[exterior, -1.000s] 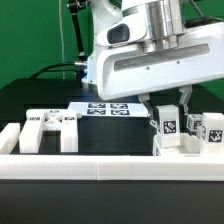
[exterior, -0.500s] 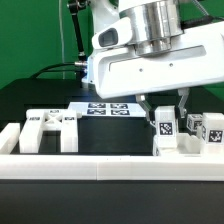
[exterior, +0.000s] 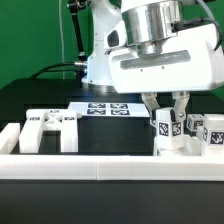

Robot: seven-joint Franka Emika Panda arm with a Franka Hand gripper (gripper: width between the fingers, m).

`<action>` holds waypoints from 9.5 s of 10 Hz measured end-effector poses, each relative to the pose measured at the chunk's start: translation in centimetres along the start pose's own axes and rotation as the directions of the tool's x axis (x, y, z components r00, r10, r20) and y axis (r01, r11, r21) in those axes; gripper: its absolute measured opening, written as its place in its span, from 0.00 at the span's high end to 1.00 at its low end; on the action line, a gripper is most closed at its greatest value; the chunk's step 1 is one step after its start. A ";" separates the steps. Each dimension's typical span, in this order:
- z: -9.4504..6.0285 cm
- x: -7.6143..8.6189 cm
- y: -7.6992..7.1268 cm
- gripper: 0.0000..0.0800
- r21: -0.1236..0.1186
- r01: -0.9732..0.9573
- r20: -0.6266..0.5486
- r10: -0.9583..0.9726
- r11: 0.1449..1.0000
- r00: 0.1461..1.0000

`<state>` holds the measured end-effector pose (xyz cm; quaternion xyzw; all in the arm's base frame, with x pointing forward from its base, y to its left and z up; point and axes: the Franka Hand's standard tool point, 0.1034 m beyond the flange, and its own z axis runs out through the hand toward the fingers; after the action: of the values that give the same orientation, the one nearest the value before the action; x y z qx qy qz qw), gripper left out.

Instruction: Assemble chair

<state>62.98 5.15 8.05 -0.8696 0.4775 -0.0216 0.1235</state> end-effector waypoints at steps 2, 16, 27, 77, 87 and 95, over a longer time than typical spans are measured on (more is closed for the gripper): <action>0.0 0.0 0.0 0.63 0.004 -0.134 0.002 0.134 0.991 0.991; -0.3 -0.7 -1.2 0.19 -0.041 0.798 0.016 -0.798 0.602 0.603; -0.4 -0.1 -0.9 0.64 -0.041 0.954 0.030 -0.954 0.298 0.300; -0.1 0.2 -0.8 0.52 -0.080 0.054 -0.128 -0.064 0.995 0.990; -0.2 0.1 -0.9 0.19 -0.150 0.863 -0.004 -0.873 0.483 0.488; -0.2 0.0 -1.0 0.64 -0.155 0.911 0.014 -0.921 0.383 0.390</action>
Offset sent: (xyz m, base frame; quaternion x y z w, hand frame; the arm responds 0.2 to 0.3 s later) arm 0.0000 0.0000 0.0000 0.0000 0.0000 0.1296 0.9916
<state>63.77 5.65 8.46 -0.9933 -0.0763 -0.0857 0.0134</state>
